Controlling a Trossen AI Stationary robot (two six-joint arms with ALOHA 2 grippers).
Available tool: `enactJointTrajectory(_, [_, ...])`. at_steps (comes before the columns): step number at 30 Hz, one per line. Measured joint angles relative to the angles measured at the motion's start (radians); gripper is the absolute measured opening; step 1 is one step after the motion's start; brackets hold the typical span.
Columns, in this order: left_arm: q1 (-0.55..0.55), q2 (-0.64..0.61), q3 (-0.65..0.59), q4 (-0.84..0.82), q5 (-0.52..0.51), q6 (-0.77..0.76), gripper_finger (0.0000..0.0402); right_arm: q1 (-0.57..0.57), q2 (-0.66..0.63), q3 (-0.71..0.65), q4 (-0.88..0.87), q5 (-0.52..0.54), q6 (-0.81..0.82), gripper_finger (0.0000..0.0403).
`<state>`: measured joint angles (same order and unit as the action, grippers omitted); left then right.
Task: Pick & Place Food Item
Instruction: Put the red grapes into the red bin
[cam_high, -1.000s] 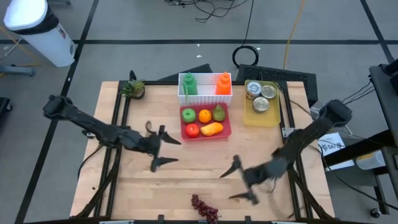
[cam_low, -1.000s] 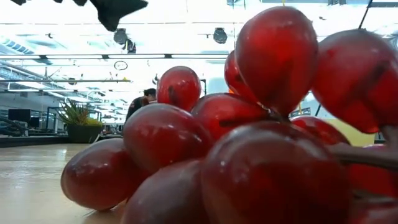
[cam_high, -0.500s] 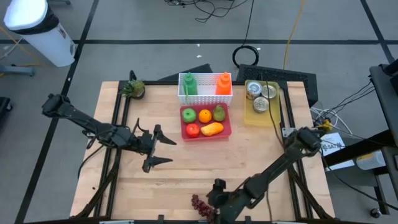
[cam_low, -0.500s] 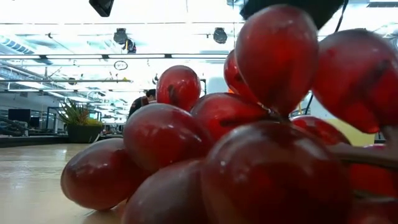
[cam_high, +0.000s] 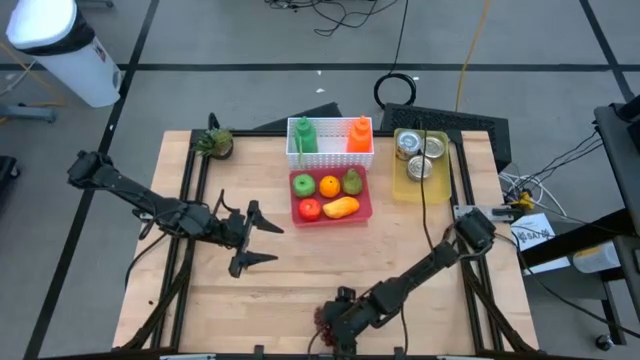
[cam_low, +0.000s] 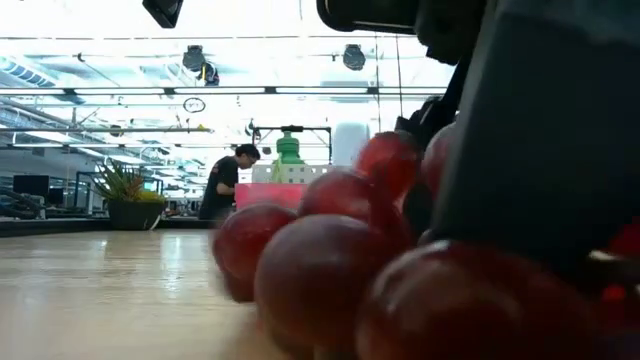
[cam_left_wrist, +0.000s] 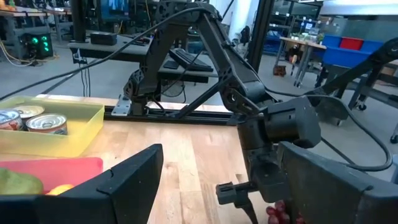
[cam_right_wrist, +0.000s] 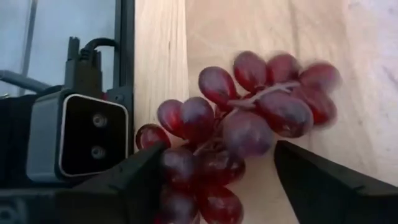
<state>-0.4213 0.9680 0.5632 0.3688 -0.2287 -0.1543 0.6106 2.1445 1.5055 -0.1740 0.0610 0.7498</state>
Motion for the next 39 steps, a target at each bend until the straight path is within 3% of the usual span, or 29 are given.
enactJointTrajectory(7, [0.0,0.0,0.0,0.0,0.0,-0.002,0.0324,-0.002,0.002,0.0,0.013,-0.015,-0.029,0.0199])
enactJointTrajectory(18, [0.001,0.0,0.0,0.0,-0.001,-0.004,0.0324,-0.013,-0.082,-0.002,0.01,0.014,-0.123,0.0014])
enactJointTrajectory(25, [0.001,0.0,0.0,0.0,-0.001,-0.005,0.0324,-0.014,-0.228,-0.002,-0.089,0.084,-0.246,0.0014])
enactJointTrajectory(33, [0.001,0.0,0.0,0.0,-0.001,-0.006,0.0324,-0.047,-0.408,-0.002,-0.405,0.415,-0.356,0.0006])
enactJointTrajectory(39, [0.001,0.0,0.0,0.0,-0.001,-0.006,0.0324,-0.145,-0.5,-0.021,-0.562,0.644,-0.416,0.0003])
